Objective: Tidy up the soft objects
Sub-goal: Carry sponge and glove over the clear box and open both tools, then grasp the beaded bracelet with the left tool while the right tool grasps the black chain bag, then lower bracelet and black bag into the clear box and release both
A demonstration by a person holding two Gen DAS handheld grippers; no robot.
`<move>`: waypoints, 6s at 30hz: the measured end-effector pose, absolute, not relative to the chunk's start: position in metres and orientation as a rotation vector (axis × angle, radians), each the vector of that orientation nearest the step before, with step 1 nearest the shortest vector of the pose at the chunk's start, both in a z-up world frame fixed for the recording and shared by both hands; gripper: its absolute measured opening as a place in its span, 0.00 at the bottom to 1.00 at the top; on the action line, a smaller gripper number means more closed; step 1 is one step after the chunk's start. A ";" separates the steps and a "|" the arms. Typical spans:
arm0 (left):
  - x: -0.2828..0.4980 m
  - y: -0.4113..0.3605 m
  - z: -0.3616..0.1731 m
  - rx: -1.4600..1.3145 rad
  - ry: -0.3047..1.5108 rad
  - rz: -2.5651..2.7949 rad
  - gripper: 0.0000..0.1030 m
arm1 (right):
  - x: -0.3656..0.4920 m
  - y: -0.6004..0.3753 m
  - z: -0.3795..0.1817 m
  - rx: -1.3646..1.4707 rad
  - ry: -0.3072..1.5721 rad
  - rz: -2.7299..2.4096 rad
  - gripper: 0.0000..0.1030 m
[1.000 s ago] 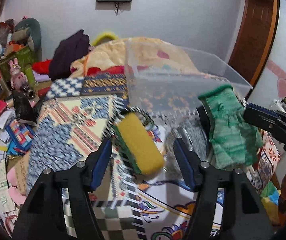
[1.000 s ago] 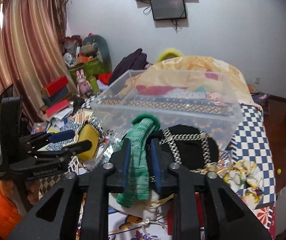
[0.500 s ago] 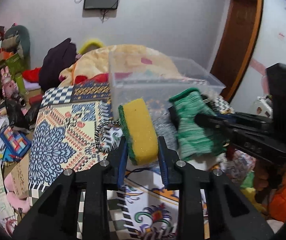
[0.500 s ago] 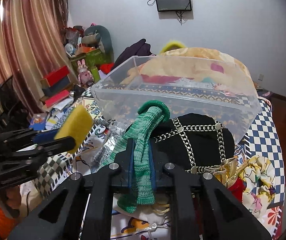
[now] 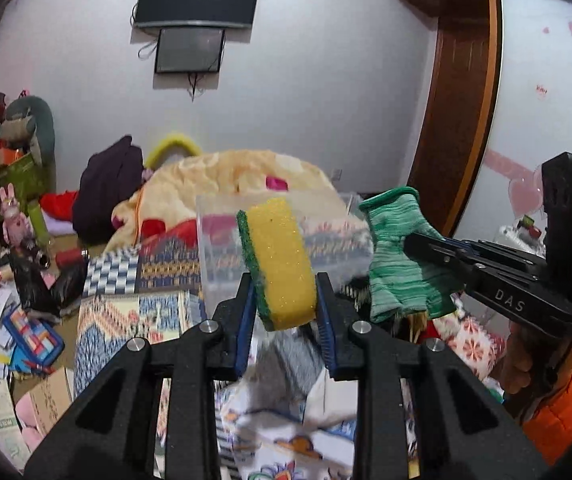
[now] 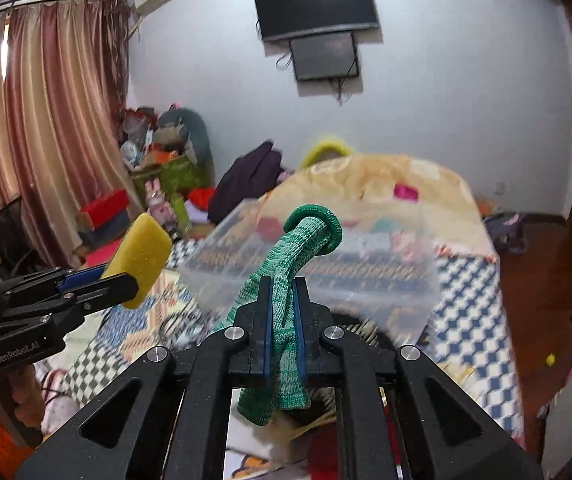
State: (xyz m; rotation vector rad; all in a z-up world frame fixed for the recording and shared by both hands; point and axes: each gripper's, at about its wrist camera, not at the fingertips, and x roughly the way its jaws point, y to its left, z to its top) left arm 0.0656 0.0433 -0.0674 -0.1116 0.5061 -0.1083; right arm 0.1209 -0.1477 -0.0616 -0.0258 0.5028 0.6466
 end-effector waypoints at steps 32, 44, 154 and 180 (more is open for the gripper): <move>0.216 0.042 -0.117 -0.071 0.727 -0.061 0.28 | 0.207 -0.115 -0.085 -0.176 0.637 0.498 0.08; 0.219 0.036 -0.126 -0.044 0.745 -0.047 0.43 | 0.215 -0.115 -0.091 -0.228 0.732 0.524 0.15; 0.076 0.058 -0.103 -0.082 0.585 -0.006 0.15 | 0.136 -0.150 -0.098 -0.089 0.661 0.668 0.09; 0.174 0.053 -0.095 -0.085 0.612 0.000 0.15 | 0.171 -0.124 -0.037 -0.022 0.453 0.628 0.08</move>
